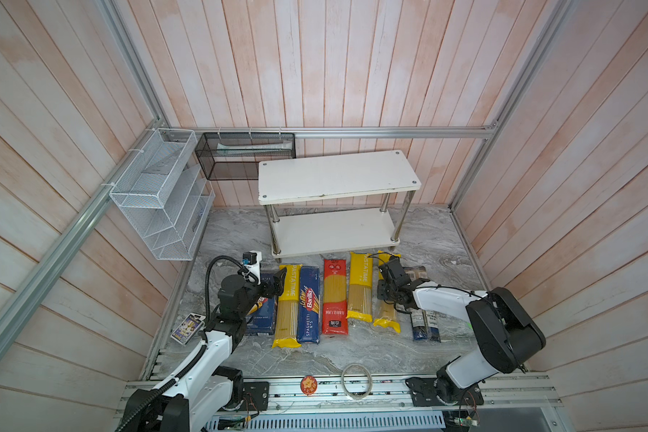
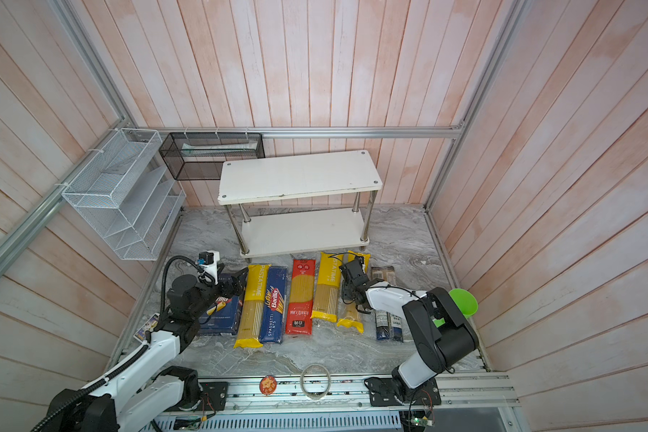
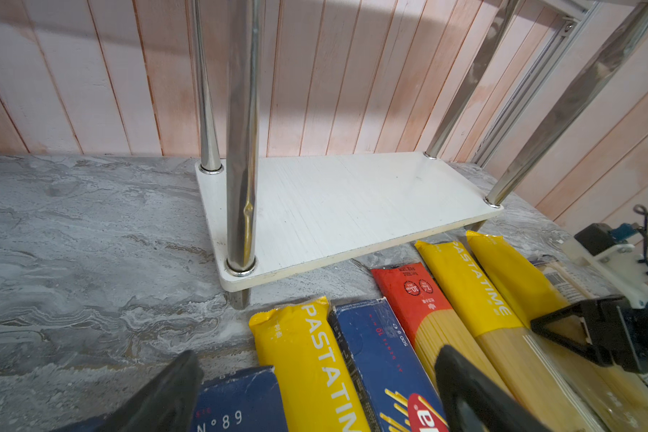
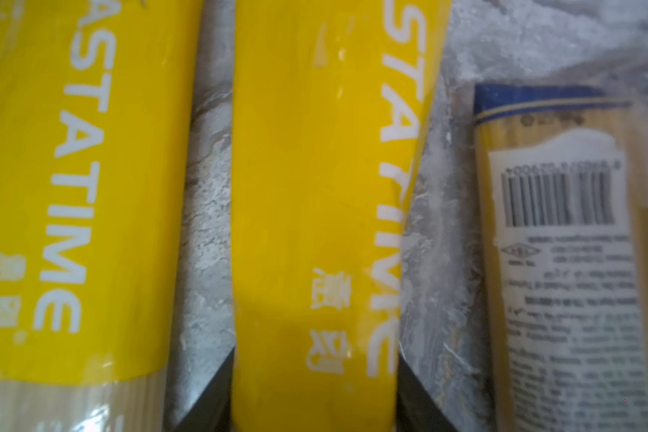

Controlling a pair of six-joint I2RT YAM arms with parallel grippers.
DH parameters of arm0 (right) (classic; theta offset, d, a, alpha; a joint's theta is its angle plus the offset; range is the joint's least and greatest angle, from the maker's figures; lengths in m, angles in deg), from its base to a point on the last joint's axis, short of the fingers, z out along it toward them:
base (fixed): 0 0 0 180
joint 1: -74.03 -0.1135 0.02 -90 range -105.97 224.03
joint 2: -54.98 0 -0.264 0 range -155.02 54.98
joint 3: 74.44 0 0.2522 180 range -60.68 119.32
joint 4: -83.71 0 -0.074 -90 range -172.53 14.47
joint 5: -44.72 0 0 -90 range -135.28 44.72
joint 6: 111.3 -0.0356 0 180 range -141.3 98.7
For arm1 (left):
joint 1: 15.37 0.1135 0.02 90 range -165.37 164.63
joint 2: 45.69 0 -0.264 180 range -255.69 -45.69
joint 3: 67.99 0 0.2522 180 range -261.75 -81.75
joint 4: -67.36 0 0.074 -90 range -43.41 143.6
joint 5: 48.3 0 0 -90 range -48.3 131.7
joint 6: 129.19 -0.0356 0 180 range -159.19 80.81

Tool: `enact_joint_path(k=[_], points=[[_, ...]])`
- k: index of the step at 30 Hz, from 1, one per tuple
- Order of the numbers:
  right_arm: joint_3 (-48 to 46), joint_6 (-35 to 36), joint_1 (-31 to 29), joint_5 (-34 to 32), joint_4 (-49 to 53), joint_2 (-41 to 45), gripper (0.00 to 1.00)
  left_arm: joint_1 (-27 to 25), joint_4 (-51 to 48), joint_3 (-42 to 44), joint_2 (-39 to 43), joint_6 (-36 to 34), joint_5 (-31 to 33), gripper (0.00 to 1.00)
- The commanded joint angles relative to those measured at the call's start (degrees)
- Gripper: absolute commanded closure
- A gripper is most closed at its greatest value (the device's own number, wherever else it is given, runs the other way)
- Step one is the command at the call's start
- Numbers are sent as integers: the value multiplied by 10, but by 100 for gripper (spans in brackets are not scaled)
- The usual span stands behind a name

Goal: Place and organize the pasta boxes and bags onto the shelf
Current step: 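Lower the right gripper and close it on the yellow PASTATIME bag's top end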

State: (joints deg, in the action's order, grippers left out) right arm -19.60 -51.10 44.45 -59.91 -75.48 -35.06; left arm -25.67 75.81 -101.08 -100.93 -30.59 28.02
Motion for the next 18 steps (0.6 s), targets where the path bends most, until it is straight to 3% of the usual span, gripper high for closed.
enact_joint_path(k=[1, 6, 12, 18], points=[[-6, 24, -2, 27, 26, -3, 58, -2, -5, 16, 22, -5, -4, 0], [6, 11, -2, 35, 23, -13, 60, -2, -4, 24, 36, -3, 2, 0], [33, -25, -4, 26, 32, -25, 77, -2, -2, 31, 49, -3, 4, 0], [31, -58, -10, 30, 39, -13, 83, -2, -3, 29, 45, -3, 1, 0]])
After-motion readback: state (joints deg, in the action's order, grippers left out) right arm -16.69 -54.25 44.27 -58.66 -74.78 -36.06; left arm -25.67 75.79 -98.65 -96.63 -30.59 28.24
